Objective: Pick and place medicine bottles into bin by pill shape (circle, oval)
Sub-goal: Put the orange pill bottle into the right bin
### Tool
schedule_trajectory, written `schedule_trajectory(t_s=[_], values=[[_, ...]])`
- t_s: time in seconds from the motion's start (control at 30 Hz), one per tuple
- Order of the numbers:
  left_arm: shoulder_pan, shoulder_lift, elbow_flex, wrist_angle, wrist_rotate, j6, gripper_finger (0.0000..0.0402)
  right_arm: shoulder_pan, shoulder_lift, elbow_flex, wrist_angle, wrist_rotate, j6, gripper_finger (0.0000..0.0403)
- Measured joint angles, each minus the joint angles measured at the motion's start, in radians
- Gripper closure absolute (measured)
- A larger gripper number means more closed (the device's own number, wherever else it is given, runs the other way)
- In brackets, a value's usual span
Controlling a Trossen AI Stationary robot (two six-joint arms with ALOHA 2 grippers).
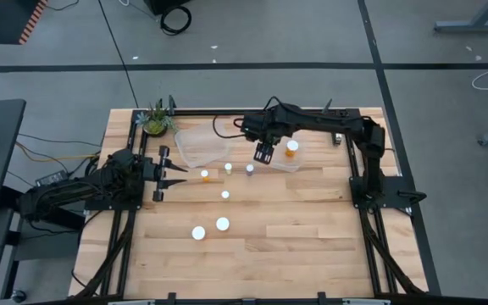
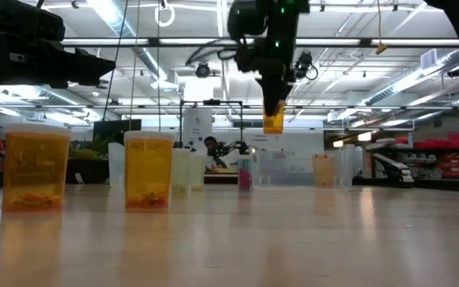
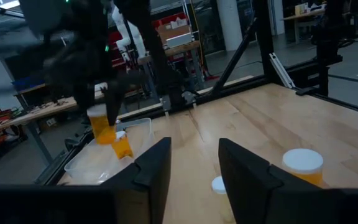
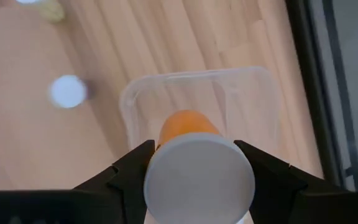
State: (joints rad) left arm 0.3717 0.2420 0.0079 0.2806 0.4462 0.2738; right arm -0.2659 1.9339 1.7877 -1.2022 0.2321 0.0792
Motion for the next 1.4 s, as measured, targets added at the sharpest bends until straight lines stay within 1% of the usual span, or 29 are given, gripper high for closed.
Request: schedule_trajectory(t_s=[0.2,0.37,0.53,0.6,0.7,0.8,1.0,1.17,1.4], values=[[0.0,0.0,0.0,0.0,0.0,0.0,0.0264,-0.087,0.002,-0.144,0.167,-0.056,-0.05,0.0185],[0.0,0.0,0.0,0.0,0.0,0.0,0.026,-0.157,0.002,-0.233,0.252,-0.106,-0.053,0.0185],[0.0,0.0,0.0,0.0,0.0,0.0,0.0255,-0.186,0.002,-0.304,0.312,-0.119,-0.053,0.0185],[0.0,0.0,0.0,0.0,0.0,0.0,0.0256,-0.195,0.002,-0.332,0.327,-0.143,-0.05,0.0185],[0.0,0.0,0.0,0.0,0.0,0.0,0.026,-0.199,0.002,-0.363,0.356,-0.148,-0.039,0.0184],[0.0,0.0,0.0,0.0,0.0,0.0,0.0264,-0.199,0.002,-0.374,0.368,-0.147,-0.037,0.018],[0.0,0.0,0.0,0.0,0.0,0.0,0.0259,-0.203,0.002,-0.376,0.388,-0.147,-0.03,0.015],[0.0,0.0,0.0,0.0,0.0,0.0,0.0253,-0.203,-0.005,-0.37,0.371,-0.147,-0.03,0.0134],[0.0,0.0,0.0,0.0,0.0,0.0,0.026,-0.191,-0.088,-0.341,0.358,-0.137,-0.018,0.0127]])
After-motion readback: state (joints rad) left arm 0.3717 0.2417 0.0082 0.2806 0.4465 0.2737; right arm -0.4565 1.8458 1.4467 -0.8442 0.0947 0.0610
